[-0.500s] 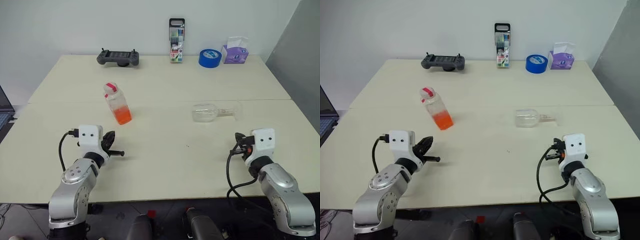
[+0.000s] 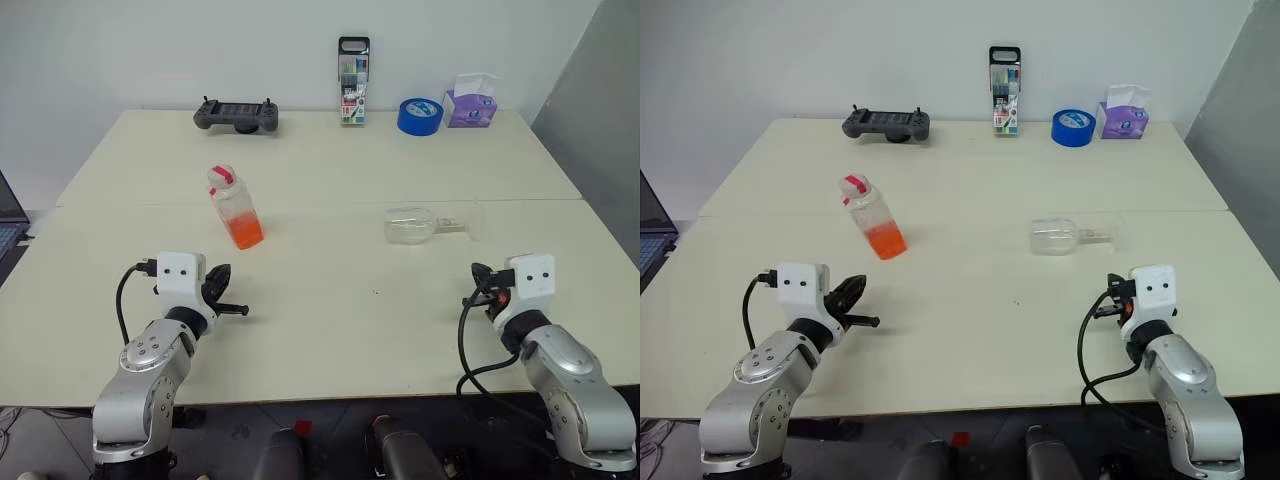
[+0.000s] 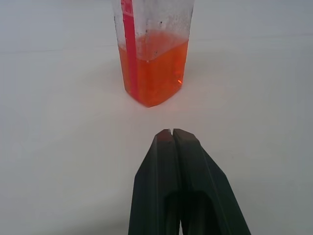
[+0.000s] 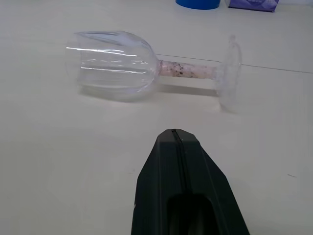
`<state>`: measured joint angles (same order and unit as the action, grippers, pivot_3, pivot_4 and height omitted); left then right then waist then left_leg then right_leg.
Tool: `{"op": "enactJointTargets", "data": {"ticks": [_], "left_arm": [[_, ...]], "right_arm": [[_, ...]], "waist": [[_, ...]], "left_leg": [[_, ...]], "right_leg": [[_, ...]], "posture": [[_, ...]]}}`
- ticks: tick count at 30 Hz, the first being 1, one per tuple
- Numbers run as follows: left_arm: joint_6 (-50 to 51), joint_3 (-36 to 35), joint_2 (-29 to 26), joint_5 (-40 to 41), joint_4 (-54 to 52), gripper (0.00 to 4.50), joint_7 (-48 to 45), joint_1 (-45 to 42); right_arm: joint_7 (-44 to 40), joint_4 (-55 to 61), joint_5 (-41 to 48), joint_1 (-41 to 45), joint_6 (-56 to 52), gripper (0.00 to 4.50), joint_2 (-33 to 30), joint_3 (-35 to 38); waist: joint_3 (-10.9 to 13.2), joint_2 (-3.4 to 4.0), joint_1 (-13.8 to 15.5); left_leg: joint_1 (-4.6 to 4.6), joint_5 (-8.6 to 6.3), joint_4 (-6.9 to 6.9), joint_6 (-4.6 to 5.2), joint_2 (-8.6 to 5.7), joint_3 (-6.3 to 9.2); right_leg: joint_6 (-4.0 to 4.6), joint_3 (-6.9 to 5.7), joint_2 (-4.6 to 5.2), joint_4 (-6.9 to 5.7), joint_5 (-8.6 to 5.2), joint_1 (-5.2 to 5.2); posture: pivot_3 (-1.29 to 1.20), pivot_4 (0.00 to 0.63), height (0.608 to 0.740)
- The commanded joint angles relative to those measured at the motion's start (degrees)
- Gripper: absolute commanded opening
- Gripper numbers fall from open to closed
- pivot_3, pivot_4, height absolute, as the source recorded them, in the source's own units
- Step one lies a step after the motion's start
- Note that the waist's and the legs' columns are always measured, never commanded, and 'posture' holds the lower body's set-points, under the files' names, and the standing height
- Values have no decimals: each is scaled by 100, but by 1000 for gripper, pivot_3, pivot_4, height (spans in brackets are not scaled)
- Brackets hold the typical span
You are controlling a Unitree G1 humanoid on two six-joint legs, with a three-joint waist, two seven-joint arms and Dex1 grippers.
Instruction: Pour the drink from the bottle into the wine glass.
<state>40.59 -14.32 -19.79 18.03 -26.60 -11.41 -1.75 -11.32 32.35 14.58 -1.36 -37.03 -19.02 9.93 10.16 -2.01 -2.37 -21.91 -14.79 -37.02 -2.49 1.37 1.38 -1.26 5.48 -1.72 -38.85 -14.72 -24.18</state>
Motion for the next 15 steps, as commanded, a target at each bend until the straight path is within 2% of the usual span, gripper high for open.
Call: {"op": "enactJointTargets", "data": {"ticks": [1, 15], "left_arm": [[-59, -22, -73, -9, -280, 35, -14, 24], [-94, -27, -92, -45, -222, 35, -50, -17]], "right_arm": [[-48, 111, 25, 67, 69, 0, -62, 99], [-53, 116, 61, 91, 36, 0, -101, 121]], "waist": [[0, 0, 0], [0, 0, 0]], "left_leg": [[0, 0, 0, 0, 0, 0], [0, 0, 0, 0, 0, 0]], "right_leg": [[0, 0, 0, 0, 0, 0], [0, 0, 0, 0, 0, 0]], "posture": [[0, 150, 740], [0, 150, 740]]}}
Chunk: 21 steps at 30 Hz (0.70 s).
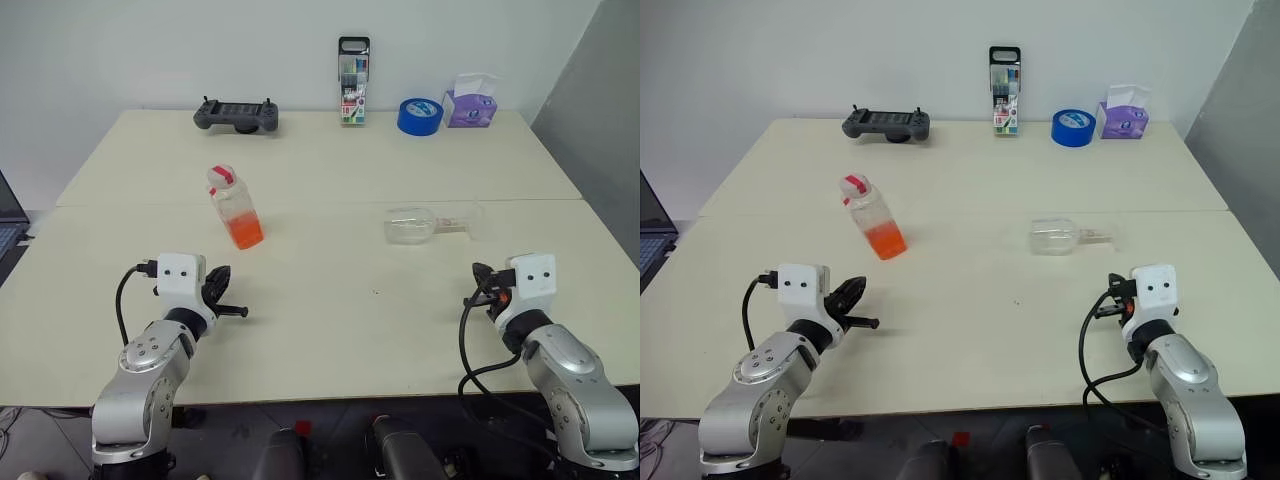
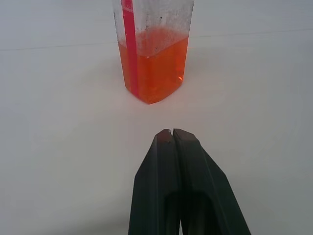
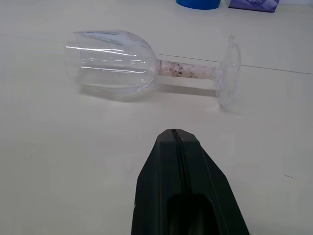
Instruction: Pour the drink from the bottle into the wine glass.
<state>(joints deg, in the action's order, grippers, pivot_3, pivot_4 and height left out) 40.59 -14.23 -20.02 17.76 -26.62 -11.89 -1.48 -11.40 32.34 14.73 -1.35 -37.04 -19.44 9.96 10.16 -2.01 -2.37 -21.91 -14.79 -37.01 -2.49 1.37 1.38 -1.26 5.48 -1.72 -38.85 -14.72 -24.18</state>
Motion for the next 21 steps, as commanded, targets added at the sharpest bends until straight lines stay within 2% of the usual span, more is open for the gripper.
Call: {"op": "enactJointTargets", "data": {"ticks": [1, 5, 8, 12, 19, 21], "left_arm": [[-92, -36, -72, -16, -224, 35, -5, -45], [-88, -34, -116, -27, -214, 35, -29, -74], [-97, -18, -165, -42, -202, 0, -55, -103], [-108, 5, -189, -35, -156, 0, -59, -160], [-108, -3, -181, -30, -164, 0, -50, -180], [-94, -23, -174, -24, -181, 0, -28, -198]], "right_arm": [[-59, 115, 59, 100, 33, 0, -69, 125], [-374, 133, 392, 192, -77, 0, -154, 186], [-837, 129, 923, 400, -293, 522, -374, 346], [-1612, -65, 1706, 954, -640, 1929, -986, 608], [-2503, -54, 2861, 1556, -1197, 4417, -1744, 676], [-2689, -54, 2886, 1589, -1144, 4465, -1934, 560]], "waist": [[0, 0, 0], [0, 0, 0], [0, 0, -1], [0, -1, 0], [0, -2, 4], [1, -3, 6]], "left_leg": [[0, 0, 0, 0, 0, 0], [0, 0, 0, 0, 0, 0], [0, 0, -1, 0, 0, 0], [0, 0, -2, 1, -2, 0], [-1, 0, -2, 1, 0, 5], [-1, 0, -3, 1, 0, 5]], "right_leg": [[0, 0, 0, 0, 0, 0], [0, 0, 0, 0, 0, 0], [0, 0, 0, -1, 0, 0], [0, -4, -1, 0, 0, 2], [0, -6, -3, 2, 0, 5], [0, -6, -3, 3, 0, 6]], "posture": [[0, 150, 740], [0, 150, 740], [0, 150, 740], [0, 150, 740], [0, 150, 740], [0, 150, 740]]}}
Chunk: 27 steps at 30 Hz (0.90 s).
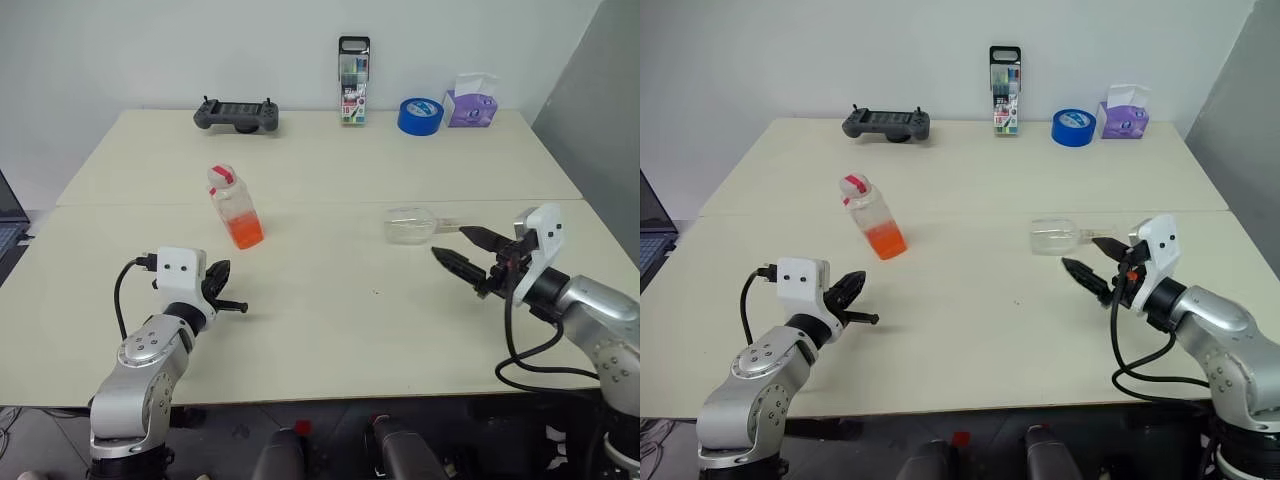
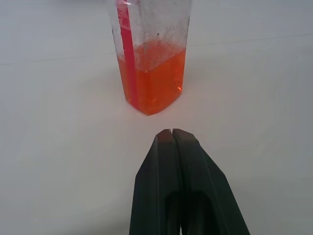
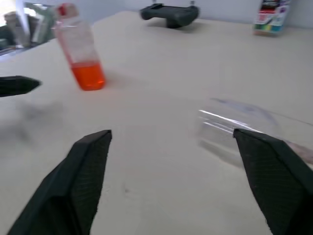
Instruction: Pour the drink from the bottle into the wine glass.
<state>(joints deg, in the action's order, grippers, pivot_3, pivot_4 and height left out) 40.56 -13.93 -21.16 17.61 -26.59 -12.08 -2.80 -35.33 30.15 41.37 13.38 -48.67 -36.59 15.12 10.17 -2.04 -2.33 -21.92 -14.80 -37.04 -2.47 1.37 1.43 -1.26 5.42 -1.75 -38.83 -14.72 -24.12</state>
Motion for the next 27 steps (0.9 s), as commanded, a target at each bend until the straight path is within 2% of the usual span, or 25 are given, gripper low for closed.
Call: {"op": "enactJointTargets", "data": {"ticks": [1, 4, 7, 19, 23, 27], "left_arm": [[-79, -60, -61, -3, -196, 0, -2, -75], [-101, -93, -4, 18, -289, 0, 54, -57], [-224, -144, -41, 44, -418, 566, -14, 7], [-317, -256, -47, 125, -555, 4404, 13, -143], [-262, -296, 19, 167, -549, 4487, 73, -245], [-136, -231, 39, 81, -399, 4487, 227, -447]], "right_arm": [[-361, 173, 155, 122, 96, 4465, -306, -38], [-216, 67, -142, 143, 322, 4465, -273, -239], [-125, 56, -185, 101, 404, 4500, -211, -278], [-37, 154, 522, 653, 204, 4500, -114, -61], [-98, 179, 769, 816, 110, 4500, -218, -96], [-115, 117, 565, 762, 254, 4500, -275, -268]], "waist": [[0, 0, 2], [0, 0, 4], [0, 0, 6], [0, -1, 8], [1, -1, 20], [1, -2, 25]], "left_leg": [[0, 0, 0, 0, -1, 0], [1, 0, 0, 0, 0, 0], [0, 0, 0, 0, 1, 0], [0, 0, -1, 0, 0, 0], [-1, 0, -1, 0, 0, 0], [-1, 0, -1, 0, 0, 0]], "right_leg": [[0, 0, 0, 0, 0, 0], [0, 0, 0, 0, 0, 0], [0, 0, 0, 0, 0, 0], [0, 0, 0, 0, 0, 0], [0, -1, 0, 0, 0, 0], [0, 0, 0, 0, 0, 0]], "posture": [[0, 150, 740], [0, 150, 740], [0, 150, 740], [0, 150, 740], [0, 150, 740], [0, 150, 740]]}}
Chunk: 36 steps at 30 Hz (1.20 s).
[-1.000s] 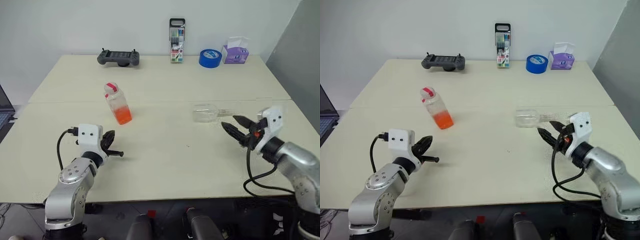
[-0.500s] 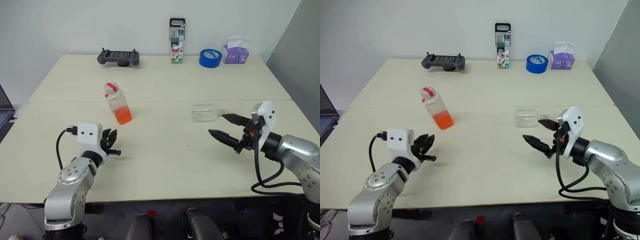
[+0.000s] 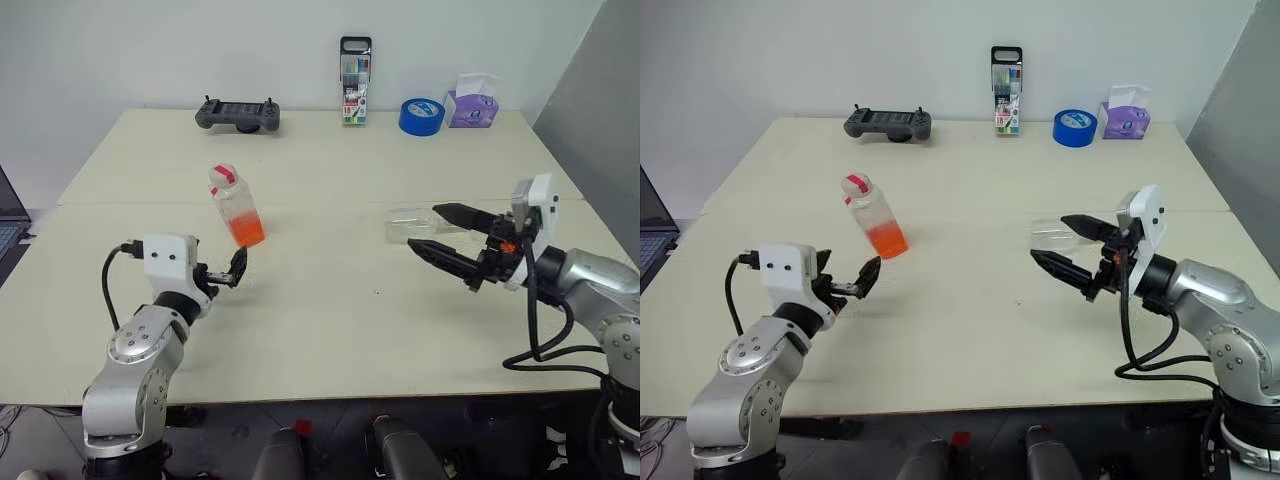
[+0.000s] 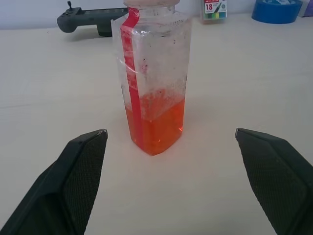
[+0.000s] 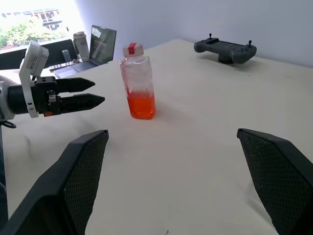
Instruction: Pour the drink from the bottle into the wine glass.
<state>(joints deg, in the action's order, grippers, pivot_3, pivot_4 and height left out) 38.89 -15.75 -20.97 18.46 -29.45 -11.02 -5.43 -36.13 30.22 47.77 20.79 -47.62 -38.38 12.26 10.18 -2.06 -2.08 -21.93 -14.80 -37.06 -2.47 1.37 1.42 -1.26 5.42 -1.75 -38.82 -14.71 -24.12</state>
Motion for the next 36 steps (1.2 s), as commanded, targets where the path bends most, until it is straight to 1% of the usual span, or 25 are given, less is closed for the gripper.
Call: {"op": "enactJointTargets", "data": {"ticks": [1, 7, 10, 15, 20, 26, 32, 36], "left_arm": [[69, -28, 26, -3, -64, 4487, 158, -268], [118, 144, 42, -43, 218, 4487, 201, -771], [203, 86, 19, 14, 351, 4487, 205, -1062], [381, -13, -180, 144, 531, 4487, -6, -1336], [566, -179, -582, 496, 822, 4487, -514, -1542], [566, -333, -1028, 732, 1186, 4487, -968, -1623], [414, -216, -1211, 792, 1707, 4487, -1379, -1882], [281, -154, -1403, 821, 2279, 4487, -1848, -2189]], "right_arm": [[-25, 83, -108, 17, 173, 4500, -93, -4], [3, 57, -186, 38, 202, 4500, -68, -78], [35, 24, -180, 103, 188, 4500, -73, -93], [131, 18, -166, 142, 183, 4500, -44, -94], [216, 64, -156, 81, 183, 4500, -32, -90], [316, 118, -125, -8, 172, 4500, -21, -56], [369, 96, -120, -8, 173, 4500, -17, -52], [420, 144, -71, 29, 146, 4500, -5, -74]], "waist": [[0, 0, 7], [0, 0, 19], [1, -1, 19], [1, -1, 15], [1, -1, 13], [1, -2, 15], [2, -3, 18], [2, -3, 18]], "left_leg": [[1, 0, 0, 0, 0, -1], [0, 0, -1, 0, 0, -1], [0, 0, -2, 0, 0, 1], [0, 0, -1, 0, 0, 0], [0, 0, -1, 0, 1, 2], [0, 0, -1, 0, 1, 0], [-1, 0, -2, 0, 0, 1], [0, 0, -1, 0, 1, 0]], "right_leg": [[0, 1, 0, 0, 0, 0], [0, -1, 0, 0, 0, 0], [0, -2, 0, -1, 0, 0], [0, -3, 0, -2, 0, -1], [0, -6, -1, -4, 0, -1], [0, -9, -1, -2, 0, -2], [0, -10, -1, -2, 0, -2], [0, -12, -1, -2, 0, -3]], "posture": [[0, 150, 740], [0, 150, 740], [0, 150, 740], [0, 150, 740], [0, 150, 740], [0, 150, 740], [0, 150, 740], [0, 150, 740]]}}
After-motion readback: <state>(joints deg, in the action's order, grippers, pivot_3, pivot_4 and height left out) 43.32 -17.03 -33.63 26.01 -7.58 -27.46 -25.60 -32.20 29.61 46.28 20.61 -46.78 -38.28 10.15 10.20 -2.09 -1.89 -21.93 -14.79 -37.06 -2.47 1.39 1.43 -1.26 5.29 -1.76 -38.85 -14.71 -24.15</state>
